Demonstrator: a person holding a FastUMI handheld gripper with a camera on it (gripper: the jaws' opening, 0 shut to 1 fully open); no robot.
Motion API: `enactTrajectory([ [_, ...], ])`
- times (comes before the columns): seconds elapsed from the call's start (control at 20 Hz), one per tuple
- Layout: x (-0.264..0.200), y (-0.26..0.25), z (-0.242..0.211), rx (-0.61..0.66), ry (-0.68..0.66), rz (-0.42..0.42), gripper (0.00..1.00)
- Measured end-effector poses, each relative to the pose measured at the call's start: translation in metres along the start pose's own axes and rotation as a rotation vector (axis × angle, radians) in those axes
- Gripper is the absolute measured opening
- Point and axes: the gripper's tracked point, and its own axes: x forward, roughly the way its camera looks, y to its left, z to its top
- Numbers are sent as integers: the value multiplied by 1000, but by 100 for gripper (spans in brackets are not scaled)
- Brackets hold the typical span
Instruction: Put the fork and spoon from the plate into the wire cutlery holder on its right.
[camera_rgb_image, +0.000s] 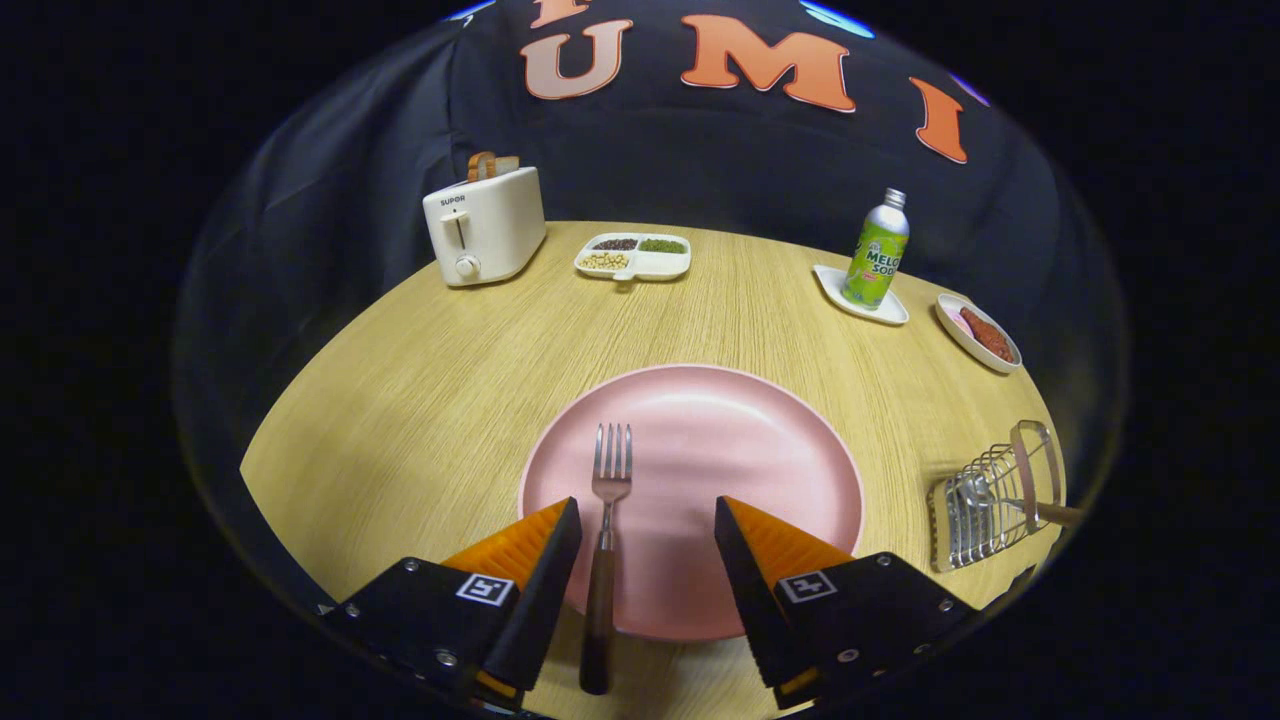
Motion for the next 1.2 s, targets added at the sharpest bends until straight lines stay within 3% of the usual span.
enactTrajectory([
  [0.1,3,-1,-6,-9,16,0,73],
  [0.3,8,4,-12,-43,36,5,42],
  [0.45,12,9,-15,-52,52,12,33],
  [0.6,13,5,-12,-56,40,-6,7],
  [1.2,-27,-46,30,-28,35,-19,4],
])
